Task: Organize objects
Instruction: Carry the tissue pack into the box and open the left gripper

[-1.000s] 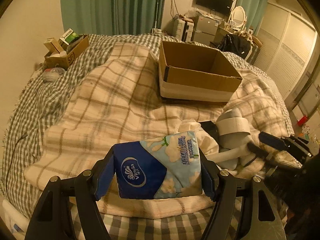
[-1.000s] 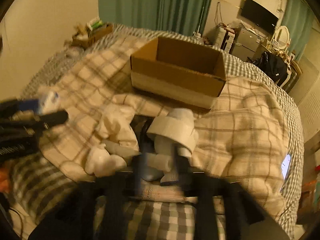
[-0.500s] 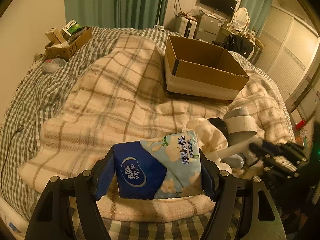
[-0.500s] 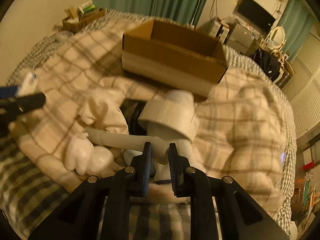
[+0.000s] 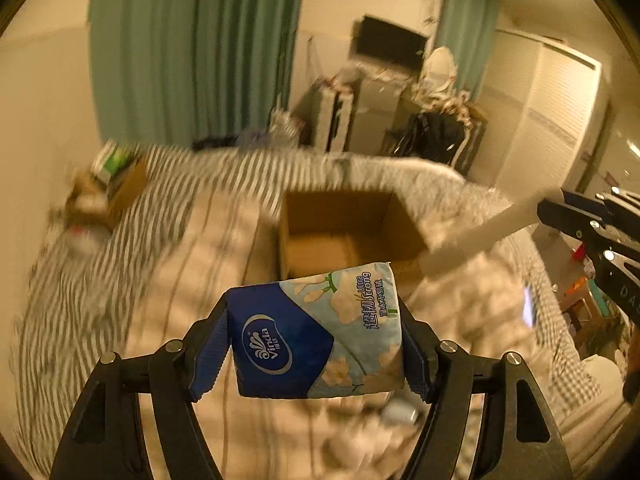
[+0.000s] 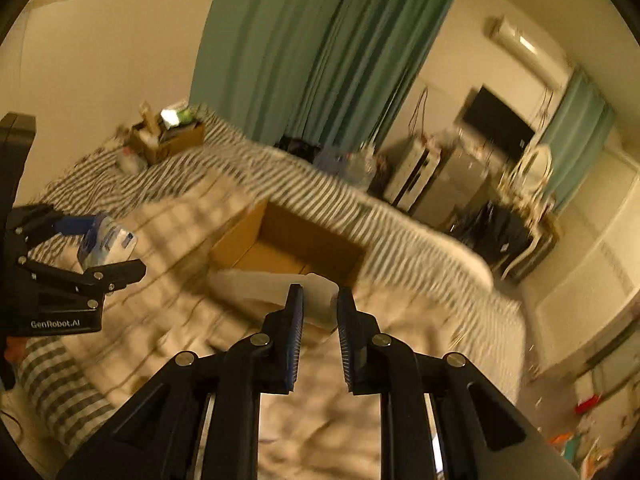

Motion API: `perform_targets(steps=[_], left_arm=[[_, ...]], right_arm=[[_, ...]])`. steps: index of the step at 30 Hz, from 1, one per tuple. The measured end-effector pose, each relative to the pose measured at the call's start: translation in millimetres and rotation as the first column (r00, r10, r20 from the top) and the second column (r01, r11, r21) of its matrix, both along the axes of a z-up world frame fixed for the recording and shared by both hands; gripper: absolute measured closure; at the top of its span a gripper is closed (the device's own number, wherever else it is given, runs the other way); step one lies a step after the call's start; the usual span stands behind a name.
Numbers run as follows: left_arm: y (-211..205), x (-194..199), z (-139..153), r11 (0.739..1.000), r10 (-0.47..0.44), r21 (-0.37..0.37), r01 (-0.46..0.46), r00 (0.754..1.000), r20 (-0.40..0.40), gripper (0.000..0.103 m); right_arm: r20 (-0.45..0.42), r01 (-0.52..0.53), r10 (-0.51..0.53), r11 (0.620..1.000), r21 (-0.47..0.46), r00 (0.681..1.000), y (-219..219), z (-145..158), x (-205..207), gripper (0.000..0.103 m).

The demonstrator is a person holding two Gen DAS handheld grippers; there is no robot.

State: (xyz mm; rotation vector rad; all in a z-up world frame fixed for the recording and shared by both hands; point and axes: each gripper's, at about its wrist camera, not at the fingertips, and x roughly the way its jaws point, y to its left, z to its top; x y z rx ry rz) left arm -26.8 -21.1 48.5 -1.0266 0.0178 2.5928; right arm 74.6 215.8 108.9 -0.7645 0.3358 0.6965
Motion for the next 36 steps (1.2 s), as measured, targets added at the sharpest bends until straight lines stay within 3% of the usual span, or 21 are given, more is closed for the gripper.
perform_targets(steps=[5, 9, 14, 19, 22, 25, 26, 28, 31, 34, 35, 36], left_arm=[[38, -48, 29, 0.998, -0.056, -0.024, 0.055, 0.997, -0.053, 0.028], [70, -87, 11, 0.995, -0.087, -0.056, 0.086, 0.996, -0.021, 0.028], [97, -124, -48, 0.994, -0.077, -0.067, 0.081, 0.995, 0.065, 0.028], [111, -143, -98, 0.99, -0.054, -0.127, 0.062, 0.996, 0.066, 0.028], [108, -155, -116, 0.991, -0.052, -0.122, 0.063, 0.995, 0.09, 0.028], [106, -159, -123, 0.994, -0.06, -0.086, 0.069, 0.993, 0.099, 0.026], [105, -160, -125, 0.995, -0.067, -0.068, 0.075, 0.992, 0.11, 0.024], [105, -160, -125, 0.994, -0.09, -0.046, 0.097, 0.986, 0.143, 0.018], [100, -155, -120, 0.996, -0.081, -0.024, 0.086, 0.984, 0.161, 0.01], [95, -145, -106, 0.998, -0.059, -0.018, 0.063, 0.986, 0.154, 0.008], [93, -141, -99, 0.998, -0.051, -0.026, 0.055, 0.987, 0.15, 0.007], [91, -136, -92, 0.998, -0.041, -0.037, 0.047, 0.989, 0.142, 0.004]], right_arm=[[0.051, -0.009, 0.01, 1.0, -0.013, 0.999, 12, 33, 32, 0.087], [0.039, -0.004, 0.005, 1.0, -0.029, 0.999, 20, 26, 65, 0.087], [-0.081, -0.004, 0.0, 0.999, -0.048, 0.997, 32, -22, 126, 0.086], [-0.134, 0.0, -0.002, 1.0, -0.018, 0.991, 45, -87, 158, 0.086], [-0.162, -0.019, 0.021, 1.0, 0.014, 0.987, 51, -116, 166, 0.084], [-0.19, -0.019, 0.024, 0.999, 0.029, 0.981, 53, -134, 178, 0.078], [-0.219, -0.011, 0.019, 0.999, 0.04, 0.976, 51, -138, 182, 0.07], [-0.25, 0.01, 0.009, 0.997, 0.071, 0.968, 44, -138, 187, 0.037], [-0.238, 0.038, -0.012, 0.994, 0.105, 0.971, 30, -130, 183, 0.034], [-0.234, 0.045, -0.014, 0.991, 0.129, 0.972, 19, -117, 172, 0.034], [-0.26, 0.124, -0.085, 0.983, 0.137, 0.962, 16, -111, 169, 0.034], [-0.266, 0.131, -0.088, 0.981, 0.145, 0.96, 12, -103, 164, 0.034]])
